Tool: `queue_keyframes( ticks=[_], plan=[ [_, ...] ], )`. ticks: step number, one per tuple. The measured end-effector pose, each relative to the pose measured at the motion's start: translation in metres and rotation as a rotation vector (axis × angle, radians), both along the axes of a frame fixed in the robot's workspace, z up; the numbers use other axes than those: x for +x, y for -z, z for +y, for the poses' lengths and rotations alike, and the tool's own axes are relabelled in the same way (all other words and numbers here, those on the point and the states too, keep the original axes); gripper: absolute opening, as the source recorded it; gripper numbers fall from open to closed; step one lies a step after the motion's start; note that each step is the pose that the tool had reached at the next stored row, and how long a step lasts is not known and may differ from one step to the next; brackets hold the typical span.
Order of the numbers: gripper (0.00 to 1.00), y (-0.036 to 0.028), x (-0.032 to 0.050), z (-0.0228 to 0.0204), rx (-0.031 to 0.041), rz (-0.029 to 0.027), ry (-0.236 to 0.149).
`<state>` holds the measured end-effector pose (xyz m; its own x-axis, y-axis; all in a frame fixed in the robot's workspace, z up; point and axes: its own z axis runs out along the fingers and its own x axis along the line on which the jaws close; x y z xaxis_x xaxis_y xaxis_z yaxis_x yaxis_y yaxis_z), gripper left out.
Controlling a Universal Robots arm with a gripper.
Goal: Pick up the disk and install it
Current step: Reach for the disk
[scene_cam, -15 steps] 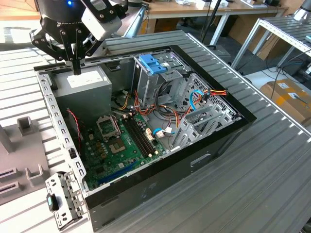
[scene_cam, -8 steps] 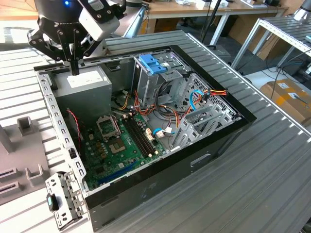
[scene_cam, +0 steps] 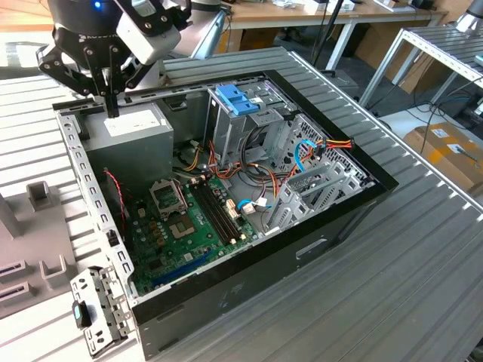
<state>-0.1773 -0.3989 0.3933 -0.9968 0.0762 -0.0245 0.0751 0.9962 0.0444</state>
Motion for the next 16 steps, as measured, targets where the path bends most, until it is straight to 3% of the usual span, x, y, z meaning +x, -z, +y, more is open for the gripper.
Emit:
queue_keyframes(
  ticks=[16],
  plan=[
    [0.11, 0.0000, -0.0057, 0.0000, 0.0000, 0.0000, 0.000]
  ],
)
